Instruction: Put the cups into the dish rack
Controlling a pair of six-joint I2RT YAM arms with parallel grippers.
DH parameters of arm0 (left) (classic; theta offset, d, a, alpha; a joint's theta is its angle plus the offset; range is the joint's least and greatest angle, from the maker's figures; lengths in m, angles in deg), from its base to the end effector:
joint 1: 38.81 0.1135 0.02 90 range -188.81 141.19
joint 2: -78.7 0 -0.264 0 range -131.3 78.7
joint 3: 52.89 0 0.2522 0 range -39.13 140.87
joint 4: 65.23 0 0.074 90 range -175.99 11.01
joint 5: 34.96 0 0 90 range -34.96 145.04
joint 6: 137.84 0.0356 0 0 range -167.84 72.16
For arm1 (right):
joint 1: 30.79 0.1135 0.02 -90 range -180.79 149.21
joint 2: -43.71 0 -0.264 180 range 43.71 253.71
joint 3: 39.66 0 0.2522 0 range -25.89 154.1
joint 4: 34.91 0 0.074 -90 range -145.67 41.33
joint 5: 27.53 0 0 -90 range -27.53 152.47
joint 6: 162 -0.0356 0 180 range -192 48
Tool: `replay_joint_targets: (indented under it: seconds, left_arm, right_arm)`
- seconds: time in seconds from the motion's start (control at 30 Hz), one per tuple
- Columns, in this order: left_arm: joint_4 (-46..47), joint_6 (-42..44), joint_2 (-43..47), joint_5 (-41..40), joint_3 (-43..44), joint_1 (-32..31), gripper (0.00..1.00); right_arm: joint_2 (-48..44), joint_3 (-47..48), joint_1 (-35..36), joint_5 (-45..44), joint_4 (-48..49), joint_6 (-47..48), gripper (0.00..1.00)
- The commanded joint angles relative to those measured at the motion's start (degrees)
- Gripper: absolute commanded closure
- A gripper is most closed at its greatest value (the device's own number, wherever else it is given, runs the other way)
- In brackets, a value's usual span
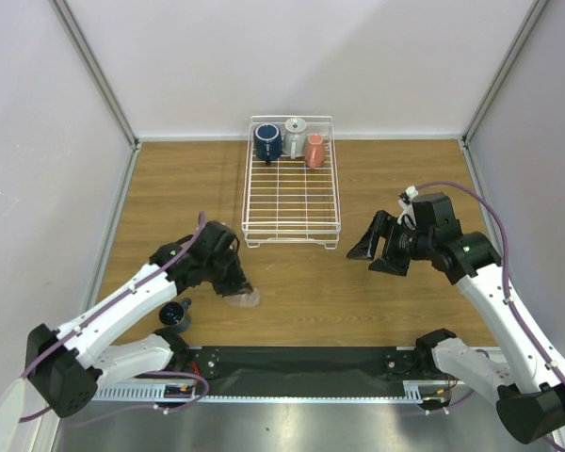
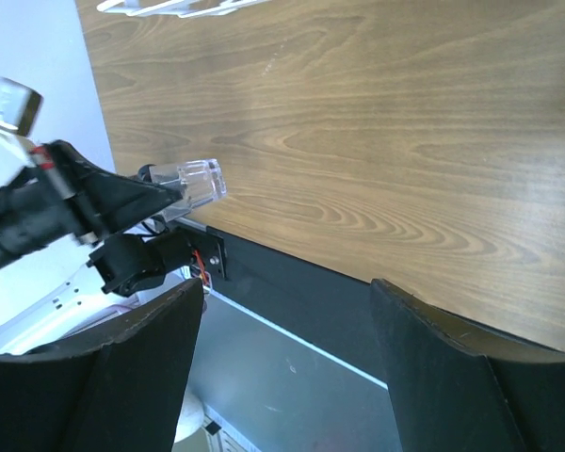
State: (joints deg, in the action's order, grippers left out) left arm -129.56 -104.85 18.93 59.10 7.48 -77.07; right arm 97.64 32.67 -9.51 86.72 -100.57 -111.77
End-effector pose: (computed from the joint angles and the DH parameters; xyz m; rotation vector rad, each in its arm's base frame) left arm 0.1459 -0.1182 0.2460 -0.4382 2.7977 -0.5559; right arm 0.1588 0.0775 0.3283 0.1969 2.5362 0.9729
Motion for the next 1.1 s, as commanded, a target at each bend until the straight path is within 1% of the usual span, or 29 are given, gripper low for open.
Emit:
replay_joint_targets:
  seconds: [0.0,0.03,0.13,0.17,0.23,0.27,0.33,0.37,0.4,0.43,0.47,0.5,0.53,0.57,0.6,0.67,0.7,0.83,0.93,1.03,1.07]
  left_arm:
    - [13.8,1.5,2.8,13.5,3.4,0.8,1.0]
    - [18.1,1.2,2.9,18.6,3.6,0.7,0.99]
    - [21.8,0.6,1.1,26.1,6.1,0.8,1.0]
    - [24.6,0.2,0.7,27.8,7.5,0.8,1.0]
    - [28.4,-1.2,0.5,30.6,8.6,0.8,1.0]
    - [33.0,-2.1,0.8,31.3,8.6,0.8,1.0]
    - [38.7,-5.5,1.6,32.4,7.7,0.9,1.0]
    - [43.3,-6.7,1.9,32.9,7.4,1.0,1.0]
    - [45.9,-9.9,2.4,33.0,6.7,1.0,1.0]
    - [48.4,-11.6,2.5,33.0,5.0,1.0,1.0]
    - [52.2,-13.7,2.7,32.8,3.9,1.1,1.0]
    - [59.0,-18.1,2.9,32.3,2.7,1.1,1.0]
    - [63.5,-20.2,3.1,31.7,0.3,1.0,1.0]
    - [67.1,-22.4,3.2,30.2,-0.8,0.9,1.0]
    - [74.6,-26.7,3.0,29.4,-1.9,1.0,1.0]
    - [81.6,-30.6,2.1,27.3,-4.3,1.0,1.0]
    - [88.3,-33.9,1.8,25.2,-4.9,1.0,1.0]
    - [99.3,-40.3,-1.0,21.4,-6.5,0.9,1.0]
    - [104.6,-43.8,-1.9,17.5,-7.5,0.6,1.0]
    - [105.1,-46.2,-2.6,15.5,-8.0,0.6,1.0]
    - [107.9,-46.9,-2.9,14.4,-8.6,0.6,1.0]
  right_arm:
    - [0.6,4.4,0.3,2.2,2.5,2.5,0.22]
    - [1.0,4.9,0.3,2.6,2.7,2.8,0.22]
    - [1.7,7.2,0.3,3.4,3.4,3.8,0.21]
    - [2.3,7.7,0.3,3.6,3.8,3.9,0.21]
    - [3.0,9.2,0.3,5.0,4.4,3.6,0.2]
    - [3.4,9.4,0.1,5.9,6.2,1.7,0.2]
    - [3.1,8.7,0.0,8.2,9.5,-1.5,0.19]
    - [2.3,7.9,-0.1,10.5,14.9,-3.3,0.18]
    - [1.8,7.0,0.1,12.0,18.4,-7.4,0.18]
    - [1.4,6.0,0.0,13.3,22.2,-9.3,0.15]
    - [0.9,4.2,0.0,15.3,29.1,-11.2,0.12]
    - [0.4,3.7,0.1,15.6,31.5,-14.2,0.1]
    - [0.4,3.2,0.1,16.0,33.5,-14.9,0.06]
    - [0.6,3.3,0.2,16.8,36.5,-15.4,0.05]
    - [1.6,3.7,0.3,16.9,37.0,-15.4,0.04]
    - [2.6,5.3,0.4,17.2,37.4,-15.1,0.03]
    - [3.5,5.9,0.6,17.5,37.7,-14.9,0.02]
    - [4.7,8.1,1.7,16.5,40.6,-14.7,0.0]
    - [5.4,9.5,2.9,14.9,41.7,-14.5,0.0]
    - [6.2,10.4,3.5,13.9,41.7,-14.8,0.0]
    - [6.6,10.4,3.7,13.4,42.3,-15.2,0.0]
